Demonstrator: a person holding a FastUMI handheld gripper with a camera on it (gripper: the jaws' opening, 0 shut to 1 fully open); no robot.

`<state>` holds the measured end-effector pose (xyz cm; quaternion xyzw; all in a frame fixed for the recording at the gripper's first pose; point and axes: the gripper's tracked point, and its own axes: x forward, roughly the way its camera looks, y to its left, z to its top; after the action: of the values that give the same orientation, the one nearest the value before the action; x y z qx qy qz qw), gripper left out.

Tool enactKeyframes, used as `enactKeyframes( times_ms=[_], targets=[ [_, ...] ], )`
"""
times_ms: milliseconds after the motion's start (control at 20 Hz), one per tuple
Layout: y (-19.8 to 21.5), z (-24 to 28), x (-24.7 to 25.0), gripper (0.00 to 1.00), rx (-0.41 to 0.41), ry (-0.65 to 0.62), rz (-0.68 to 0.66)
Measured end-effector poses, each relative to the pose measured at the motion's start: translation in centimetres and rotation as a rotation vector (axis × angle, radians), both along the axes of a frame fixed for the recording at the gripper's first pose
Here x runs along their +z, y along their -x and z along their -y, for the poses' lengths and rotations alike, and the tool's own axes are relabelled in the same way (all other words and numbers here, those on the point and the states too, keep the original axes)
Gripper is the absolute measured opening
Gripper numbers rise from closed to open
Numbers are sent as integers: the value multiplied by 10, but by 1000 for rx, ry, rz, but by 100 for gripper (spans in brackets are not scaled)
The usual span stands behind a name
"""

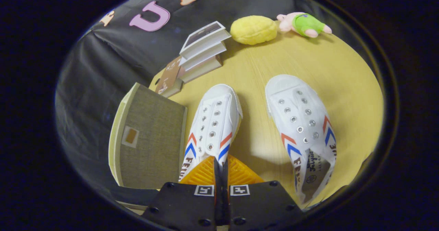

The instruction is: Open the storage box then place both shoes into the box .Put the left shoe in first, then the right shoe, with the right side of both shoes facing outward in a uniform manner.

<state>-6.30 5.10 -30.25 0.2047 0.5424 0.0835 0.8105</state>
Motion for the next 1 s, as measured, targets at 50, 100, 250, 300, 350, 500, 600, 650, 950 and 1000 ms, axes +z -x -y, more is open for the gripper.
enactKeyframes(
  times_ms=[50, 100, 250, 300, 350, 500, 600, 650, 950, 1000],
  targets=[
    [-2, -3, 7, 3, -5, -5, 11],
    [-5, -5, 15, 3, 1, -3, 28],
    [-15, -18, 44, 3, -2, -29, 66],
    [-19, -23, 56, 3, -5, -48, 77],
    [-24, -28, 68, 3, -12, -61, 97],
    [-34, -44, 102, 3, 11, -71, 155],
    [-39, -60, 123, 3, 35, -93, 184],
    [-41, -68, 133, 3, 38, -110, 199],
    [-43, -128, 162, 3, 97, -180, 230],
    [-41, -140, 161, 3, 107, -192, 229]
  ],
)
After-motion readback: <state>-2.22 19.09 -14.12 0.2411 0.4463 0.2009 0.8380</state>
